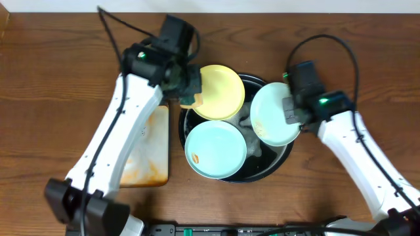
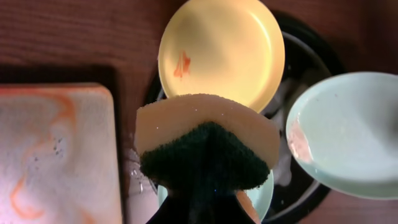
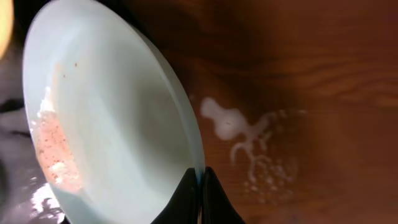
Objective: Clean dirty plates on tray and stack at the side
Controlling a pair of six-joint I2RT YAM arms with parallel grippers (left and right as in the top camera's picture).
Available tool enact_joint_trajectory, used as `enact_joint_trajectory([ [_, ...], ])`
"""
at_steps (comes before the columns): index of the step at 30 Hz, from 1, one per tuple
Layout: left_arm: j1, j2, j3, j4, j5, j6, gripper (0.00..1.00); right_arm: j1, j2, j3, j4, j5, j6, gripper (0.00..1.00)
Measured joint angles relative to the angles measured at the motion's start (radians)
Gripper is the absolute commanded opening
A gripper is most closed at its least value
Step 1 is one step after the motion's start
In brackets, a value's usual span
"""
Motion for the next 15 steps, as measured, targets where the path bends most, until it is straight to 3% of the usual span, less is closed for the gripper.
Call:
enact_joint_trajectory([
  [5,0.055,-0.054,-0.110,0.000,0.028,0.024,0.08,0.113,0.000,0.000,-0.011,0.173,0.021,0.01],
  [15,0.343,-0.159,-0.355,0.019,0.034,0.060,0.08,0.264,0.000,0.000,-0.014,0.478,0.034,0.01],
])
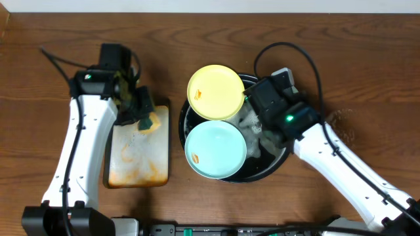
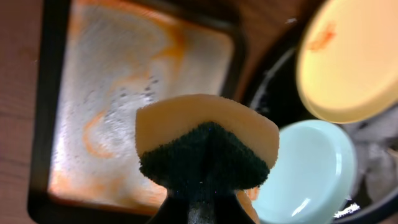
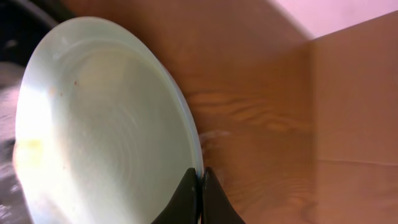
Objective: Clean dirty plates on tray and stack at the side
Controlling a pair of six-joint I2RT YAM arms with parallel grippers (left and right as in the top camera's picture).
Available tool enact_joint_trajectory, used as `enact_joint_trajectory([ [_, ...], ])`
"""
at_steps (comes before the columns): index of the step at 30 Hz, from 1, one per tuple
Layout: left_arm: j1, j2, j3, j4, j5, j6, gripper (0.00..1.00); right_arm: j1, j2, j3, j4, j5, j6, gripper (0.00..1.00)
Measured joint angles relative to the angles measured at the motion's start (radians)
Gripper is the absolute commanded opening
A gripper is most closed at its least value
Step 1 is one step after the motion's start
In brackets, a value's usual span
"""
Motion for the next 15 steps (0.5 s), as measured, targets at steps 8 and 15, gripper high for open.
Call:
enact_joint_trajectory([
  [8,0.063,-0.005,-0.183,0.076,0.001,0.016,0.08,0.152,0.000,0.000,0.000,0.214,-0.031,0.01],
  [15,0.113,-0.005,-0.224,0.104,0.000,0.017,0.08,0.190,0.000,0.000,0.003,0.248,-0.055,0.01],
])
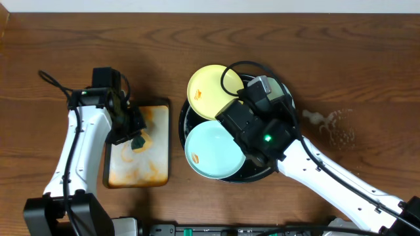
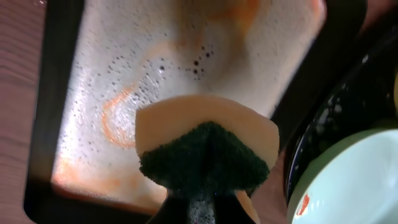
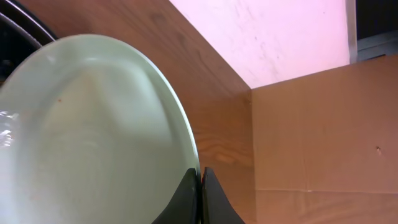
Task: Clean dirty plates on tray and stack at the side
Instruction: 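Grip the right pale green plate's rim with the right gripper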
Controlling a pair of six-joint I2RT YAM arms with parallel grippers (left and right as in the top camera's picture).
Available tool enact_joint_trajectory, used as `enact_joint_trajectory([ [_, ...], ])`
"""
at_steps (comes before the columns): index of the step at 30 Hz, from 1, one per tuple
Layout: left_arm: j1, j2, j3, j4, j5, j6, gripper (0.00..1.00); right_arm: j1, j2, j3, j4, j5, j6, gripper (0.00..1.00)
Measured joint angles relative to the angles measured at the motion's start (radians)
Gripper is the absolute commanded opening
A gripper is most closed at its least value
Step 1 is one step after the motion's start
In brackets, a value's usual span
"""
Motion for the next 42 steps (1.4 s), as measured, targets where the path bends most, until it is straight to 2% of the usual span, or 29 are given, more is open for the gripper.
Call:
enact_joint_trajectory([
  [14,0.011,0.000,0.000,0.007,0.000,0.003,0.08,0.000,0.000,0.000,0.019,0.044,-0.061,0.01],
  [42,0.011,0.000,0.000,0.007,0.000,0.003,0.08,0.000,0.000,0.000,0.024,0.048,-0.066,0.01],
])
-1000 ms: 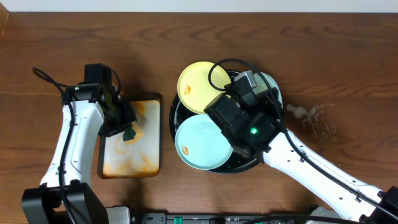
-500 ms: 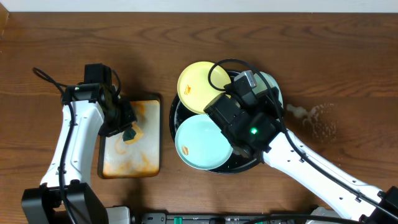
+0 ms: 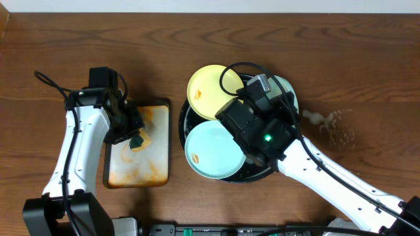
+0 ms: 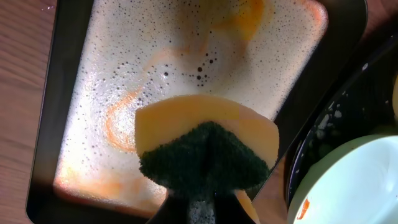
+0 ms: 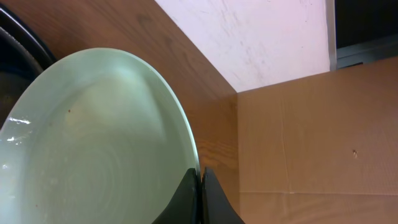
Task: Clean dirty plates on tray and stack at the side
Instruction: 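Grip the right pale green plate's rim with the right gripper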
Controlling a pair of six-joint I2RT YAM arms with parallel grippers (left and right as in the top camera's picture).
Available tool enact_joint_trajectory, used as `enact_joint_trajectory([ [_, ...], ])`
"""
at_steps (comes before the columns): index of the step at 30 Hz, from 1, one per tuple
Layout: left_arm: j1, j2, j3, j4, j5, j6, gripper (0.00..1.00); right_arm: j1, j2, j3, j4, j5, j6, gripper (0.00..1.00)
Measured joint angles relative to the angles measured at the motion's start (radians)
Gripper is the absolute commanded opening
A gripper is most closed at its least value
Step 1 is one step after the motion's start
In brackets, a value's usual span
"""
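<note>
My left gripper (image 4: 202, 190) is shut on a yellow sponge (image 4: 205, 140) with a dark green scouring face, held low over the foamy rectangular tray (image 4: 81, 124). From overhead the sponge (image 3: 136, 139) is at that tray's (image 3: 141, 170) upper middle. My right gripper (image 5: 200, 177) is shut on the rim of a pale green plate (image 5: 93, 143), tipped up on edge. Only a sliver of this plate (image 3: 289, 88) shows past the arm overhead. A yellow plate (image 3: 209, 88) and a light blue plate (image 3: 213, 152), both with orange smears, lie in the round black basin (image 3: 264, 173).
My right arm (image 3: 262, 128) lies across the basin and hides its right half. A patch of suds (image 3: 335, 126) is on the wood to the right. A cardboard box (image 5: 311, 149) and a pale wall (image 5: 249, 37) show beyond the table.
Almost nothing: the sponge sits slightly differently over the foamy tray, and the pale green plate is tipped a touch further in the right wrist view. Both grippers keep their hold.
First my left gripper held the sponge beside the yellow plate while the right held the pale green plate, smeared pink, at the basin's right. Then the sponge was over the rectangular tray and the plate looked clean. Since then the sponge stays low over the foam, the plate up on edge.
</note>
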Motion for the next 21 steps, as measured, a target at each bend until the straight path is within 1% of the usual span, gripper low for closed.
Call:
enact_joint_trajectory([
  [8,0.000,0.000,0.000,0.000,0.000,0.000,0.08,0.000,0.000,0.000,0.001,-0.002,0.005,0.01],
  [13,0.000,0.000,0.000,0.000,0.000,0.000,0.08,-0.001,0.000,0.000,0.007,-0.016,0.062,0.01],
  [14,0.000,0.000,0.000,0.000,0.000,0.000,0.08,-0.003,0.000,0.000,0.022,-0.024,0.052,0.01],
  [18,0.000,0.000,0.000,0.000,0.003,0.000,0.08,-0.003,0.000,0.000,0.117,-0.073,-0.063,0.01],
  [21,0.000,0.000,0.000,-0.002,0.004,0.000,0.08,-0.016,0.000,0.000,0.145,-0.099,-0.100,0.01],
])
